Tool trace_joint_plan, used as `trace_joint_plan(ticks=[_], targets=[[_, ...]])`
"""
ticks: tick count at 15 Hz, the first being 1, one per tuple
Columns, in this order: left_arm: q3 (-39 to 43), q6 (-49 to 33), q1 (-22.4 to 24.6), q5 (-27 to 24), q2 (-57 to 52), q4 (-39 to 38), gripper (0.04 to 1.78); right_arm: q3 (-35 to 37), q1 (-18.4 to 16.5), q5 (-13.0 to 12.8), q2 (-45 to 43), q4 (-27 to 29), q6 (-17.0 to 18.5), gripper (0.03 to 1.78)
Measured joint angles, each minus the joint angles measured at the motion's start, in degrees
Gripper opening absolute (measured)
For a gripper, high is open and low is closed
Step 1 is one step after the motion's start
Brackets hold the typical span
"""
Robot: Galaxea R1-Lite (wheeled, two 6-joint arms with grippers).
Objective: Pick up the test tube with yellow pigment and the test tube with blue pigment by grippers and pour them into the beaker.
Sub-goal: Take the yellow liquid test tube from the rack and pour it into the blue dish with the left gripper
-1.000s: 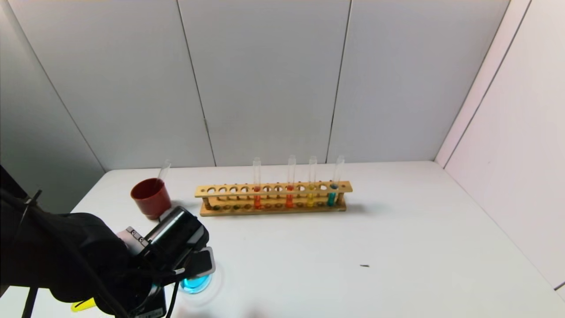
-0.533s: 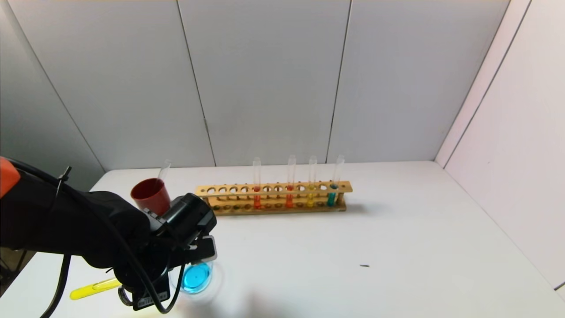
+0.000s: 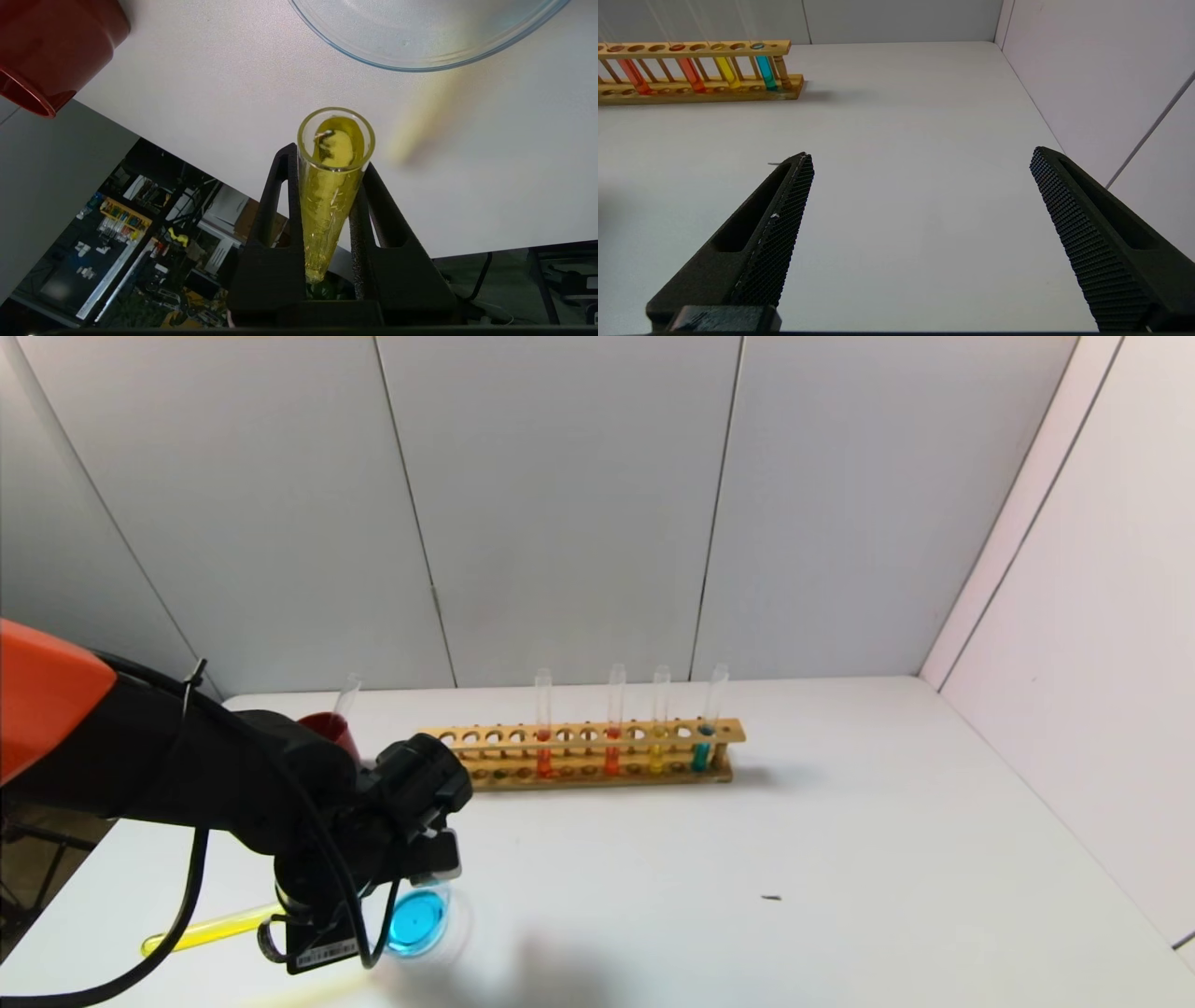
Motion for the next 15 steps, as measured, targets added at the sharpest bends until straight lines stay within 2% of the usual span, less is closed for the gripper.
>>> trace_joint_plan(ticks=[5, 12, 15], targets=[[-3.04, -0.13, 0.04, 2.38, 2.72, 6.69, 0.32, 0.00, 0.00, 0.00, 0.00, 0.00, 0.02, 1.70], [-6.97, -0.40, -0.18, 2.89, 4.79, 11.13, 0.32, 0.00, 0.00, 0.02, 0.00, 0.00, 0.02, 1.70], [-9.51, -0.62, -0.40, 6.49, 6.31, 14.85, 0.32, 0.00, 0.00, 0.00, 0.00, 0.00, 0.00, 1.70]])
